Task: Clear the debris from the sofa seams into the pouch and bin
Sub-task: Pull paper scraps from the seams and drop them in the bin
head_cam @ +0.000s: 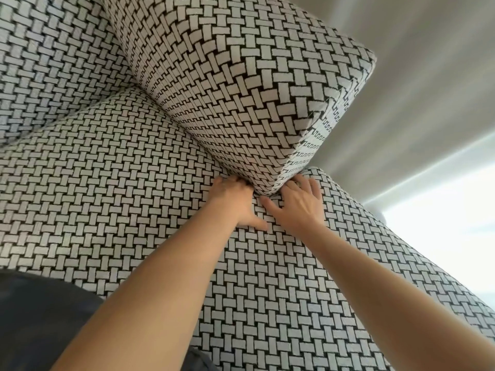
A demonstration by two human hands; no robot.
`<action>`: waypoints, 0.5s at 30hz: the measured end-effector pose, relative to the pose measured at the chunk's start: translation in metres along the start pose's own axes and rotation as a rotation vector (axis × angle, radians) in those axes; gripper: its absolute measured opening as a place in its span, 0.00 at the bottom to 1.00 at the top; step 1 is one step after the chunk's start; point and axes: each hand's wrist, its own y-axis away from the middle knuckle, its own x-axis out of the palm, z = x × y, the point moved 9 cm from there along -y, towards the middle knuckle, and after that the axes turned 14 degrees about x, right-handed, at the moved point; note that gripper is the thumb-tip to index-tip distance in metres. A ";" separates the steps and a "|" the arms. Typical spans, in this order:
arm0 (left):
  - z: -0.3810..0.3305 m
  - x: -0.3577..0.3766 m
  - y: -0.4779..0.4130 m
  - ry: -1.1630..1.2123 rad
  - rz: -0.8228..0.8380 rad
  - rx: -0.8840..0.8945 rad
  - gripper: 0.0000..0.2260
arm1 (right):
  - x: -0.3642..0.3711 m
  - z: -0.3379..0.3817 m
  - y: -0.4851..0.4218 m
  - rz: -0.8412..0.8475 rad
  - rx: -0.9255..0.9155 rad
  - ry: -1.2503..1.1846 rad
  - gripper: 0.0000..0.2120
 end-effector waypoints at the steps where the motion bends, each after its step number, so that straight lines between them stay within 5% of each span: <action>1: -0.001 0.000 0.000 -0.011 0.001 -0.007 0.47 | 0.002 0.001 0.001 0.007 0.008 0.012 0.38; 11: -0.001 0.003 0.001 0.009 -0.025 -0.006 0.47 | 0.019 -0.001 -0.026 0.260 -0.013 0.153 0.51; 15: 0.001 0.005 0.002 0.056 -0.049 -0.008 0.47 | 0.016 -0.002 -0.028 0.238 -0.004 0.124 0.52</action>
